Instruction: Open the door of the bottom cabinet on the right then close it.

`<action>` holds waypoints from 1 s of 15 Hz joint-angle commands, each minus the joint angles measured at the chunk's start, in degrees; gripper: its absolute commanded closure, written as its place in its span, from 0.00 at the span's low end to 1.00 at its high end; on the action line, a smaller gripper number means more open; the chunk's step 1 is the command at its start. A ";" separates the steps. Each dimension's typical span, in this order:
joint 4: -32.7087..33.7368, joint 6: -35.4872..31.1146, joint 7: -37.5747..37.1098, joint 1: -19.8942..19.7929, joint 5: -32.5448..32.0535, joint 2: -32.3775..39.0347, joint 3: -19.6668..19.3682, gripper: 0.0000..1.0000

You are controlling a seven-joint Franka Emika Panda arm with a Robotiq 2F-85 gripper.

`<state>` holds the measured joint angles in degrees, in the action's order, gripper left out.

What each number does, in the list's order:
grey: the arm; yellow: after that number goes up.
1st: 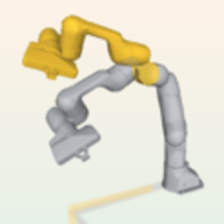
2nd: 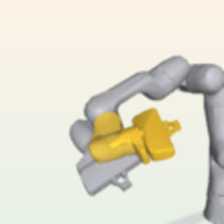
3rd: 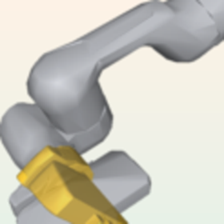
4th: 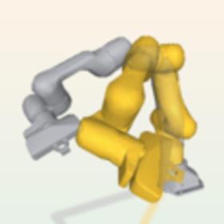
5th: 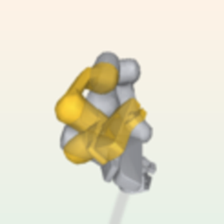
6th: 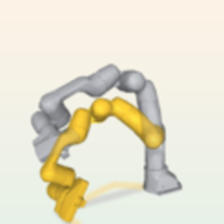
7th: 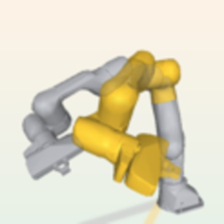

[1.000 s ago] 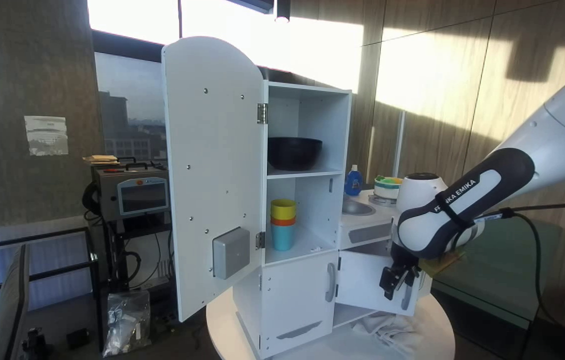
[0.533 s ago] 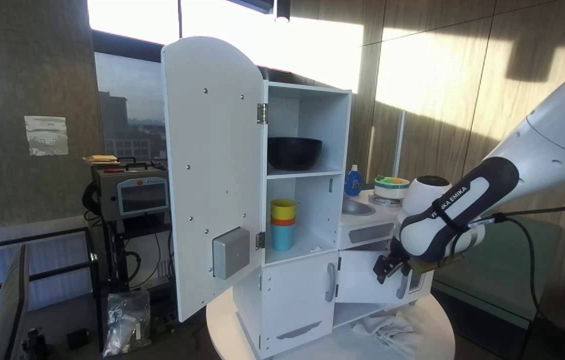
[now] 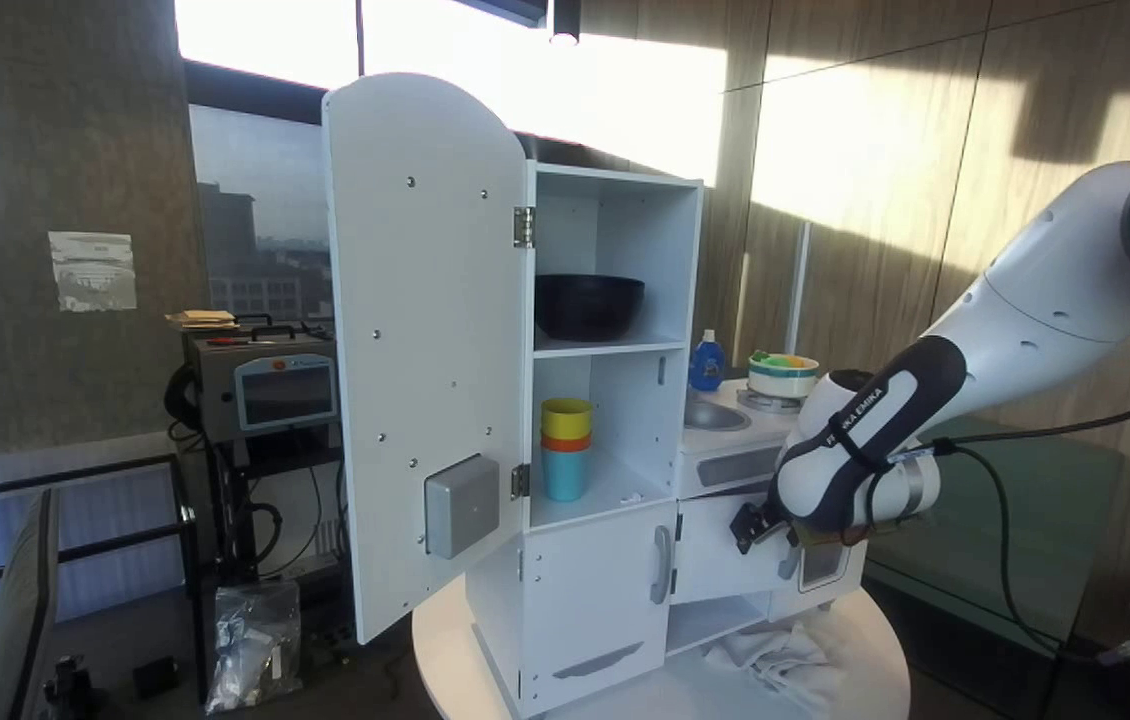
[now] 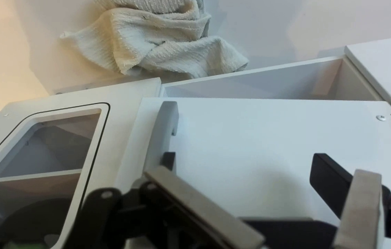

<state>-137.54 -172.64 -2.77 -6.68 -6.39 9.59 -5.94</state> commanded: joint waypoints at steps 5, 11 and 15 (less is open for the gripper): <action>5.88 -6.27 -1.79 0.75 0.61 5.47 -1.02 0.00; 5.41 -0.62 0.42 0.12 4.30 3.05 0.42 0.00; 5.77 14.47 5.90 -2.32 8.47 -4.82 4.03 0.00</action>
<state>-132.32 -168.77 -2.54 -6.54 -2.51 11.39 -5.40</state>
